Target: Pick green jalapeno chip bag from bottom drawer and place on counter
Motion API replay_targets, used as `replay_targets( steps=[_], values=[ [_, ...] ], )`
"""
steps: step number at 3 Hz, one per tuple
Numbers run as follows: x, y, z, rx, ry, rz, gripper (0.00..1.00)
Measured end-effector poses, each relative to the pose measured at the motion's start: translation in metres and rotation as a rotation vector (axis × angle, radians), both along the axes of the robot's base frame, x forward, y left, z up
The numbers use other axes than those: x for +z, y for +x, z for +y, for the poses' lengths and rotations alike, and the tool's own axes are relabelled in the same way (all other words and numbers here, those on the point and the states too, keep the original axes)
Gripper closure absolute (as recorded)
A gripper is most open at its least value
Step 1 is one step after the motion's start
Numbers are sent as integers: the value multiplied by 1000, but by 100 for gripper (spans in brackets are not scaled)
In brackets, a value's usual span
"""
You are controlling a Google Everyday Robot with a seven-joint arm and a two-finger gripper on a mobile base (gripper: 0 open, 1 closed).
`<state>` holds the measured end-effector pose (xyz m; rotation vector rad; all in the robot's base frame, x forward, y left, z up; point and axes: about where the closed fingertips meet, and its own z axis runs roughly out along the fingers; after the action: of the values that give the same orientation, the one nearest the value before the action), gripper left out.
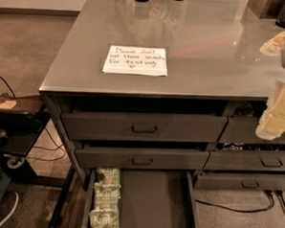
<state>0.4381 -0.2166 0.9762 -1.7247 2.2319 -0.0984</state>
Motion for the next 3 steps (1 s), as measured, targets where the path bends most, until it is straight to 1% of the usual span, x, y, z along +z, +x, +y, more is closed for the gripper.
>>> replay_targets(
  steps=[1, 2, 3],
  values=[
    [0, 0, 0, 0, 0, 0, 0],
    [-18, -5, 5, 3, 51, -5, 18],
    [-65, -19, 24, 14, 169, -3, 42]
  ],
)
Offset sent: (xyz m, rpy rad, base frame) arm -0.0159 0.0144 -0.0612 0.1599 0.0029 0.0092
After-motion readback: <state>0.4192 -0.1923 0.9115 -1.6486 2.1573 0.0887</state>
